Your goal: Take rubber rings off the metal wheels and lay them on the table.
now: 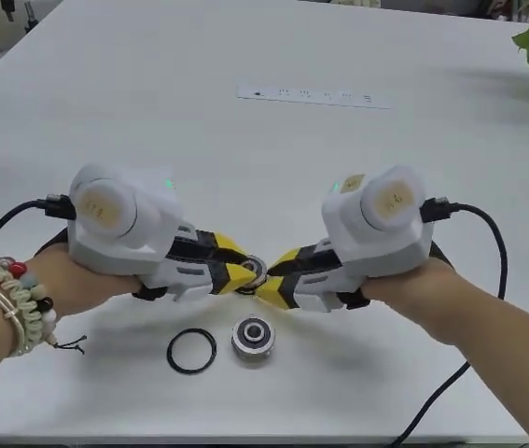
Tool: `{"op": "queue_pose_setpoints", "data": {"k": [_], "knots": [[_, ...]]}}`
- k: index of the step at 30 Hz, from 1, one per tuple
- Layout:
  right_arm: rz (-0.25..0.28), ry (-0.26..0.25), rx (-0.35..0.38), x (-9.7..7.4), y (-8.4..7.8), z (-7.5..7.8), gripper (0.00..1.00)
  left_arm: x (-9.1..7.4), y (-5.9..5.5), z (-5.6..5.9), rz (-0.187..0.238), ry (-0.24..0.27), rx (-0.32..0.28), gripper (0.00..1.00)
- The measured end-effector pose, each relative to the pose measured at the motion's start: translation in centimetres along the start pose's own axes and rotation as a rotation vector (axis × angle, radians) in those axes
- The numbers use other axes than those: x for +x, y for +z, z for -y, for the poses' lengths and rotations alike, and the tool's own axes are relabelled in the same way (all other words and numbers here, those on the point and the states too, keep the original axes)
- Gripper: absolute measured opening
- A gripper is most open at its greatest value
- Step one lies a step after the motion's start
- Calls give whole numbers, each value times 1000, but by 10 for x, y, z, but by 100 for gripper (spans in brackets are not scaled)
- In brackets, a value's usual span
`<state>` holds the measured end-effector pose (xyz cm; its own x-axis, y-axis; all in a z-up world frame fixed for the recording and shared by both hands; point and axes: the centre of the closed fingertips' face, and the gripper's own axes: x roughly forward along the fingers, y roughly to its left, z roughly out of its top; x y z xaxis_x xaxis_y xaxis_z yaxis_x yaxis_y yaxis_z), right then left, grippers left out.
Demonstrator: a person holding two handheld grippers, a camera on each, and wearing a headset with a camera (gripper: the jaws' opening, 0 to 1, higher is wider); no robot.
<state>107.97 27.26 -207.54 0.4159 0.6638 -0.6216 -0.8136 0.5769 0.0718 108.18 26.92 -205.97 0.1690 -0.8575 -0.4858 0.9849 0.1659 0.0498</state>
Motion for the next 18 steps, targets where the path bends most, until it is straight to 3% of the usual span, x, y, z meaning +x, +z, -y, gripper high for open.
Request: {"op": "queue_pose_setpoints", "data": {"k": [6, 12, 14, 16, 18], "knots": [[-18, -2, -55, 4, -3, 0, 21, 0, 0, 0, 3, 1, -5, 7], [-16, 22, -46, -1, -5, 1, 16, 0, 1, 0, 2, 2, -13, 7], [-20, 25, -46, -2, -6, 1, 13, 0, 1, 0, 3, 2, -15, 7], [-40, 1, -68, -5, -11, 7, 1, 0, 1, 0, 3, 3, -20, 7], [-27, 19, -43, -4, -10, 5, 1, 1, 1, -1, 4, 5, -21, 7]]}}
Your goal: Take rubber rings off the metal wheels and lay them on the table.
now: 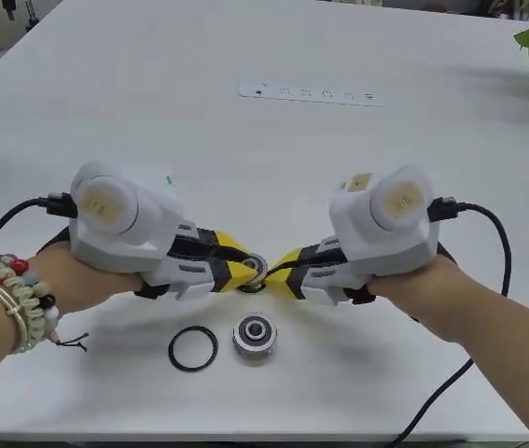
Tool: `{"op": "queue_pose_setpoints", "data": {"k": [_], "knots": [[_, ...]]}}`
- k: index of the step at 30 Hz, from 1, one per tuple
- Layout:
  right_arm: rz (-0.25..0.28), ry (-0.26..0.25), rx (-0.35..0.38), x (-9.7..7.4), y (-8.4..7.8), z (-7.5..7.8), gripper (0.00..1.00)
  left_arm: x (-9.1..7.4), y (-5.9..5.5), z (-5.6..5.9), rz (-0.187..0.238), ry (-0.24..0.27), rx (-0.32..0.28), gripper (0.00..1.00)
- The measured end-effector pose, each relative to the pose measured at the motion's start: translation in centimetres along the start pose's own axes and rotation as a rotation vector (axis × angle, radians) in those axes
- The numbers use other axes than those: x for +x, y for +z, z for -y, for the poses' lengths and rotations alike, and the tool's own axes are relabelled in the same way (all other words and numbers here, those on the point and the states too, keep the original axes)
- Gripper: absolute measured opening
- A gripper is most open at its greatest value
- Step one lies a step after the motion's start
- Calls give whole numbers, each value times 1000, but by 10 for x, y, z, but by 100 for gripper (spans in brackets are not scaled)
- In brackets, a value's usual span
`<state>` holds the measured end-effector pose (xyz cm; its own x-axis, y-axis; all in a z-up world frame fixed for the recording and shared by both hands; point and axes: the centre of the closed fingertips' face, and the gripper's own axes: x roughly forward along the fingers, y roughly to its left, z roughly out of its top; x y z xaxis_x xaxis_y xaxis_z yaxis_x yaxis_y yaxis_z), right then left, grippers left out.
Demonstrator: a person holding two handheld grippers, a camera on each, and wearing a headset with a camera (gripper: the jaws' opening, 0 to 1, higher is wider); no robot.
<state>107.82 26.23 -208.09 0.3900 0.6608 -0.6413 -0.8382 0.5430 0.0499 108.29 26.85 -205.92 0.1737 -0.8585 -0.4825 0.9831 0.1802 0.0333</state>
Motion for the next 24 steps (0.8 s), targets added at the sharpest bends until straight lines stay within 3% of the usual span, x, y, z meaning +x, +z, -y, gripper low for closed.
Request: {"op": "queue_pose_setpoints", "data": {"k": [4, 7, 10, 13, 15, 16, 17, 18, 20, 24], "knots": [[-10, -14, 2, 0, 0, 0, 0, 0, 0, -1, 0, 1, -1, 7], [-20, -45, 48, 0, 0, 6, 0, 0, 0, -1, 0, 3, -2, 7], [-6, -59, 164, -2, 1, 10, 0, 0, 0, -2, -1, 5, -2, 7], [9, -57, 229, -4, 1, 11, 0, 0, 0, -2, -1, 6, -2, 7], [51, -57, 311, -6, 7, 14, 0, -1, 0, -2, -2, 7, -2, 7], [90, -32, 346, -8, 13, 13, 0, -1, 0, -2, -1, 7, -2, 7], [91, -15, 389, -8, 15, 12, 0, 0, 0, -2, -1, 8, -2, 7], [64, -36, 370, -8, 11, 14, 0, 0, 0, -2, 0, 7, -3, 7], [74, -40, 329, -6, 13, 10, 0, 0, 0, -2, 2, 9, 2, 7], [75, -29, 349, -8, 15, 6, 0, 0, 1, -3, 7, 10, 4, 7]]}}
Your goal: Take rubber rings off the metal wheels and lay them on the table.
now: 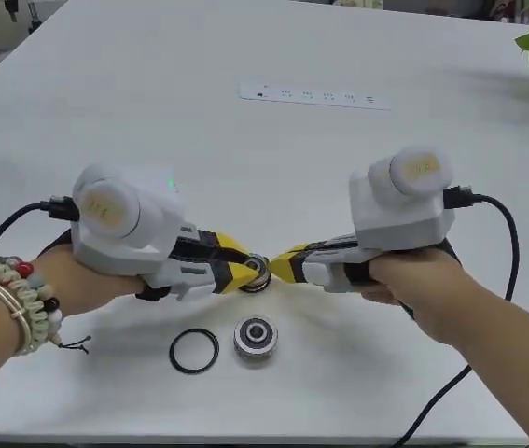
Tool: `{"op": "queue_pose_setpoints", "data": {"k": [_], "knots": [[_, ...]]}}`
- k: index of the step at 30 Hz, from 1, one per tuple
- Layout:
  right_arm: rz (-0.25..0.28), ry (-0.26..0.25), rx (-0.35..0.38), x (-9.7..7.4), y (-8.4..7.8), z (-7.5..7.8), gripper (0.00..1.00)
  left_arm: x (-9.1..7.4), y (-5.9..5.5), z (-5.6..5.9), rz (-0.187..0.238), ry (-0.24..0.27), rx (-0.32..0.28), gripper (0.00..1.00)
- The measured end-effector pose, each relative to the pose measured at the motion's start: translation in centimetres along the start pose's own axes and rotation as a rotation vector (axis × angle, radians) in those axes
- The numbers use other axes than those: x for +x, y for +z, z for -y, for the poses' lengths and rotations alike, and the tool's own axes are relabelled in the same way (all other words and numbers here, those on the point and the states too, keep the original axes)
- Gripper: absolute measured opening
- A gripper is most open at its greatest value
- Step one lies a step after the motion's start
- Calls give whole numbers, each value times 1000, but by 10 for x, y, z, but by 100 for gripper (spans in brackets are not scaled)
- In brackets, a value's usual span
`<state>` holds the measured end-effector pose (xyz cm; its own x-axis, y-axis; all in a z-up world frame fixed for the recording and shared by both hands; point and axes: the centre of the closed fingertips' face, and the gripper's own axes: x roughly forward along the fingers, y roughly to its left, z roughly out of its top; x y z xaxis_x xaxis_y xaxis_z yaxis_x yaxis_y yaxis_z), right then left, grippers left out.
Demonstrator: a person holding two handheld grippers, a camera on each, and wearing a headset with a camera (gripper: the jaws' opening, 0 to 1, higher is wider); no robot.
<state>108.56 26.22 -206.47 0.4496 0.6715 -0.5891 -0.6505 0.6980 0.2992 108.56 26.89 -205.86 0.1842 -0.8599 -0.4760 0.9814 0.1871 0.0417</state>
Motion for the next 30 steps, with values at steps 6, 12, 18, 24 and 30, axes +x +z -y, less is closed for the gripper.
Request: {"op": "queue_pose_setpoints", "data": {"k": [6, 12, 18, 24, 30], "knots": [[6, 18, 12, -1, 2, -5, 0, 0, 0, 0, 2, 1, 2, 7], [20, 39, 2, 0, 6, -11, 0, 0, 0, 0, 0, 0, 5, 7], [57, 73, 2, -1, 13, -19, 0, 0, 0, 0, 2, 5, 0, 7], [53, 37, -12, -2, 15, -15, 0, 1, 0, -1, 4, 5, -17, 7], [36, 14, -21, -3, 12, -12, 0, -1, 15, 4, 23, -46, -45, 7]]}}
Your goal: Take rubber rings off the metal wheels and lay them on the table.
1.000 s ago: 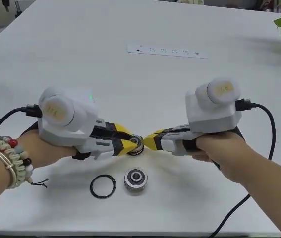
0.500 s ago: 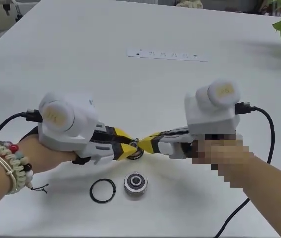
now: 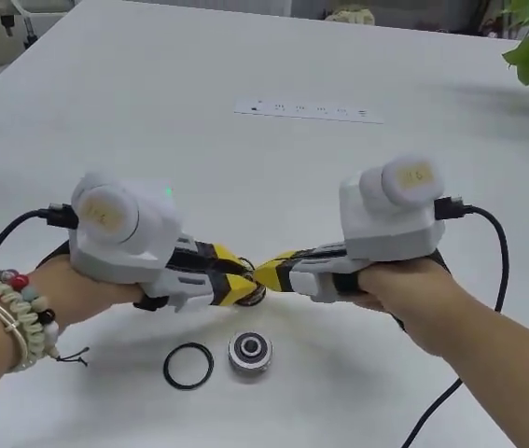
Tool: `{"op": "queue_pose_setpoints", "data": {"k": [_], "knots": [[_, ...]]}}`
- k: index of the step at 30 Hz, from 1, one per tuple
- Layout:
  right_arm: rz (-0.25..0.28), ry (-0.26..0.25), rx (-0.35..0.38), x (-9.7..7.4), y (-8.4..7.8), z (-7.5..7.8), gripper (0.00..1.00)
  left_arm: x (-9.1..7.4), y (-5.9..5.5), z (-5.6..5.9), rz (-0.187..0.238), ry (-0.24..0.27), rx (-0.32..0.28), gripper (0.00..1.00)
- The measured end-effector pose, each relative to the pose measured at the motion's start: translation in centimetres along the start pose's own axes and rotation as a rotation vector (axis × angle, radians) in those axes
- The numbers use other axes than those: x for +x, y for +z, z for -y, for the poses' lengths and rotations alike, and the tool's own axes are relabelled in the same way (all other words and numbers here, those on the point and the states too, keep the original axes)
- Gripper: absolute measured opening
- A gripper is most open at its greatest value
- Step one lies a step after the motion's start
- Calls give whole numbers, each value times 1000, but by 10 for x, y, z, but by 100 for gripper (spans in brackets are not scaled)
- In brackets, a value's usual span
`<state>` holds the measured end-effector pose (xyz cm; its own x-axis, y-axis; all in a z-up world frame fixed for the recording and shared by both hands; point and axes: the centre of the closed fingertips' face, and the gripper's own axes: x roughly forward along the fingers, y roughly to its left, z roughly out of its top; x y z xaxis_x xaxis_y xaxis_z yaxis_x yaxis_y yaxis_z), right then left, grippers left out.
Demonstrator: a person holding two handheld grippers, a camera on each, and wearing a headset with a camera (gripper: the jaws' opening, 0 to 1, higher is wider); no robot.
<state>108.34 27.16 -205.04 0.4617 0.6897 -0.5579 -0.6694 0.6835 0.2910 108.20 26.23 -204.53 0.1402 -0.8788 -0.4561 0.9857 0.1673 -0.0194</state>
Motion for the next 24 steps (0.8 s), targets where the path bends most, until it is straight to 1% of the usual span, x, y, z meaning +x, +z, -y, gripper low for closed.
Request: {"op": "queue_pose_setpoints", "data": {"k": [1, 2, 4, 5, 6, 7, 8, 10, 11, 14, 15, 17, 18, 19, 22, 24], "knots": [[-2, -2, 5, -1, 0, 0, 0, -2, 3, 1, -7, -13, -2, 7], [4, -4, 5, -2, 1, 1, 0, -4, 7, 1, 0, -5, -3, 9], [10, -13, 17, -6, 4, 4, 0, -7, 17, 1, 14, -6, 12, 13], [23, -15, 17, -8, 8, 5, 0, -8, 19, 1, 15, -10, 7, 16], [34, -16, 21, -10, 11, 6, 0, -10, 22, 4, 10, -27, 5, 21], [52, -19, 30, -13, 16, 8, 0, -12, 24, 5, 6, -35, 17, 25], [56, -19, 33, -14, 17, 8, 0, -12, 24, 6, 3, -38, 24, 29], [72, -25, 44, -18, 22, 11, 0, -20, 38, 14, 14, -65, 113, 34], [75, -31, 44, -20, 24, 12, 0, -21, 40, 15, 16, -67, 119, 36], [93, -37, 49, -25, 30, 14, 0, -30, 57, 20, 39, -75, 137, 43], [106, -38, 57, -27, 33, 14, 0, -35, 64, 20, 54, -78, 145, 47], [125, -40, 66, -31, 39, 15, 0, -43, 75, 22, 70, -78, 161, 53], [132, -40, 66, -32, 41, 15, 0, -46, 79, 22, 74, -77, 169, 55], [139, -38, 67, -34, 43, 14, 0, -51, 84, 23, 80, -72, 184, 56], [162, -32, 74, -39, 50, 13, 0, -65, 91, 27, 90, -65, 205, 59], [177, -24, 81, -41, 55, 11, 0, -75, 94, 31, 89, -58, 226, 63]]}}
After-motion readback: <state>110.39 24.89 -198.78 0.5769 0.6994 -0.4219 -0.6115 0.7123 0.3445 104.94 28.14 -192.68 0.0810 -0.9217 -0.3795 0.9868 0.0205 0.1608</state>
